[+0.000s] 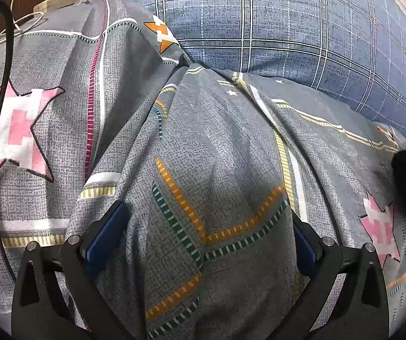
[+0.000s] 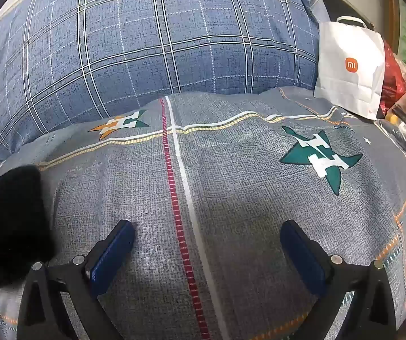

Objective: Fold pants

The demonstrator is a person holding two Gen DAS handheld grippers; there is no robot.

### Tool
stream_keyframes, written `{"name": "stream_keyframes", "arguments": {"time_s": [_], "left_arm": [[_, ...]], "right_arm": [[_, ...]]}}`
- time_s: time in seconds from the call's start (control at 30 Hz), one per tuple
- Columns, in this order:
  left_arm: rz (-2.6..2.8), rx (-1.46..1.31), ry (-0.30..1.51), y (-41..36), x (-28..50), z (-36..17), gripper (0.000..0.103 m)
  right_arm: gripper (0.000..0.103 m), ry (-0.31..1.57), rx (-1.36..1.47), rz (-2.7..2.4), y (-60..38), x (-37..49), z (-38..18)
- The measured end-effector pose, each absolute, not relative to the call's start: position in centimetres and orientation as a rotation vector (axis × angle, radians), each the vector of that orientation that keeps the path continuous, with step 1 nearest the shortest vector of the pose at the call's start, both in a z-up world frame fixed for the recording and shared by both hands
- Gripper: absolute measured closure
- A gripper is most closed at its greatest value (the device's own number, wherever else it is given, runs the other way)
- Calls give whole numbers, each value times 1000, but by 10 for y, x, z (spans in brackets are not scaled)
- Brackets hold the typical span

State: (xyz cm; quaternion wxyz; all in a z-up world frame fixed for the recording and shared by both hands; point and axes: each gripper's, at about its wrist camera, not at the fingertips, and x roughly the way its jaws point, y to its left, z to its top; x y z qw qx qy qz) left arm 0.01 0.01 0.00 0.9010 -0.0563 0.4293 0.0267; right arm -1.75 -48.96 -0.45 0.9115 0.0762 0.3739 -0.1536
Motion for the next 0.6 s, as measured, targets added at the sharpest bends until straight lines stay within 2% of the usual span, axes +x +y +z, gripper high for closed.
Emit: {"name": "stream_keyframes", "arguments": {"time_s": [0.6], "left_arm": [[56,-116,889,-1,7,-4,0]], "right_arm": [[0,776,148,-320,-489,-18,-3]]}}
